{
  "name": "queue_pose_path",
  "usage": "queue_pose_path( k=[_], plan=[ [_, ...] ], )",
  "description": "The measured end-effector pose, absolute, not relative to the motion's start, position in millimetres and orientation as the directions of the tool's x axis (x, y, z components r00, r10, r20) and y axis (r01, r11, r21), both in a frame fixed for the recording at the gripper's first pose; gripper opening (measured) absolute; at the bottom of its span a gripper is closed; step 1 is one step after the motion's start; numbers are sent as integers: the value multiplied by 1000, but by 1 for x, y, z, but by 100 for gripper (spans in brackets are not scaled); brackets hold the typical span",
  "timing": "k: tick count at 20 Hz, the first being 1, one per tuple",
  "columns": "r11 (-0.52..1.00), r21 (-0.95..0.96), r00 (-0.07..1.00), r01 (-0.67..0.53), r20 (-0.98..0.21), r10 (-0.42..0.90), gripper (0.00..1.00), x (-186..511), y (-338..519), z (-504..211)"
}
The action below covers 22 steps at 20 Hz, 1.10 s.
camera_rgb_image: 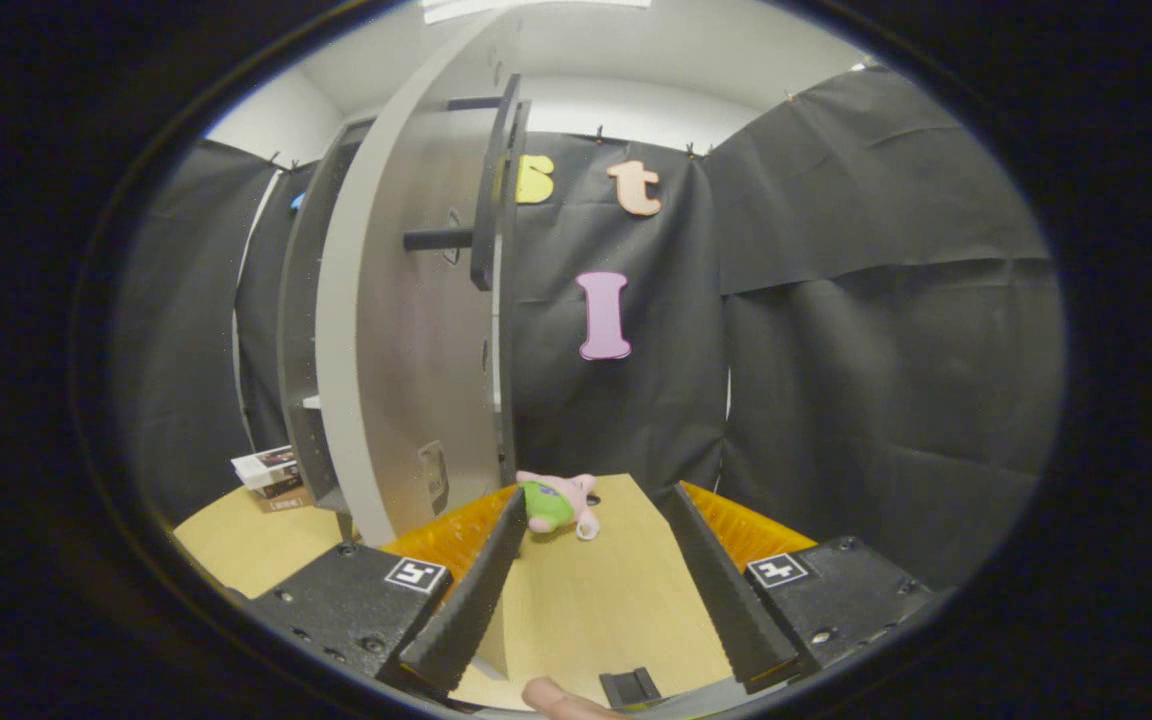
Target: Open the shoe cabinet door, grab the shoes and put them into the shoe cabinet, then close the shoe cabinet door.
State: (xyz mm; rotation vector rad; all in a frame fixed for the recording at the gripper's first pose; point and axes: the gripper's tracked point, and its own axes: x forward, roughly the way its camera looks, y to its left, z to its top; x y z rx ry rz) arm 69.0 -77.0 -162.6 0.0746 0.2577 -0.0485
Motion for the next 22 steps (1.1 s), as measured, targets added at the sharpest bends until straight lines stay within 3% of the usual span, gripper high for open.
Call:
queue_pose_path(
  k=[16, 22],
  plan=[
    [987, 106, 952, -124, -269, 149, 95, 77, 22, -165],
    [985, 114, 942, -126, -299, 155, 95, 89, 42, -174]
  ],
)
